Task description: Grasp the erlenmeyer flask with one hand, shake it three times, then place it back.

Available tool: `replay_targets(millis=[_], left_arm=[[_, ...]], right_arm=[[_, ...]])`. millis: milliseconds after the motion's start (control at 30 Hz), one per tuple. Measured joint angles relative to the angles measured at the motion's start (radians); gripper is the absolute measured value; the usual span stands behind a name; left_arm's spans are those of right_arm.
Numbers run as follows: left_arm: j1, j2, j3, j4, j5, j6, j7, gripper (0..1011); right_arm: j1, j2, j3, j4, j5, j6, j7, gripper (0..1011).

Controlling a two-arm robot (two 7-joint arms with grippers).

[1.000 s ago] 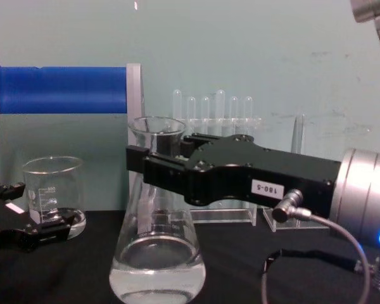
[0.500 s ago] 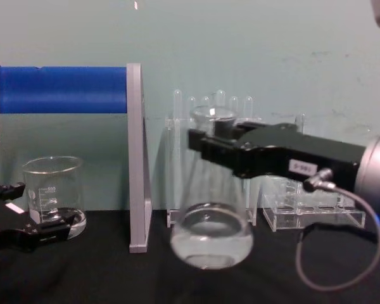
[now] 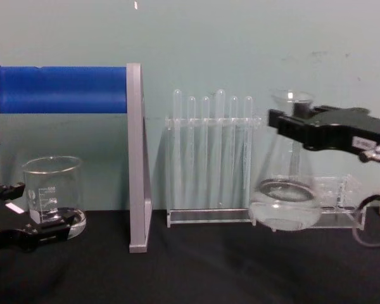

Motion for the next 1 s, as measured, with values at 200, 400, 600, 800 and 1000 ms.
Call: replay_targets(millis=[200,400,600,800,1000], left_arm=[[0.0,0.0,0.0,0.0,0.0,0.0,0.0,1001],[0.0,0.0,0.0,0.0,0.0,0.0,0.0,1001],[0.0,0.0,0.0,0.0,0.0,0.0,0.0,1001],[0.0,0.0,0.0,0.0,0.0,0.0,0.0,1001],[0.0,0.0,0.0,0.0,0.0,0.0,0.0,1001]], right_arm=[[0.0,0.0,0.057,0.023,-0.015,-0.002,-0.035,456],[-0.004,0.002,0.109,0.039,-0.03,-0.002,-0.063,456],[-0.007,-0.005,0.141,0.047,-0.043,-0.004,-0.073,456],[-0.008,-0.018,0.148,0.05,-0.052,-0.003,-0.064,453],[-0.009,-0.033,0.135,0.044,-0.056,0.003,-0.037,456]])
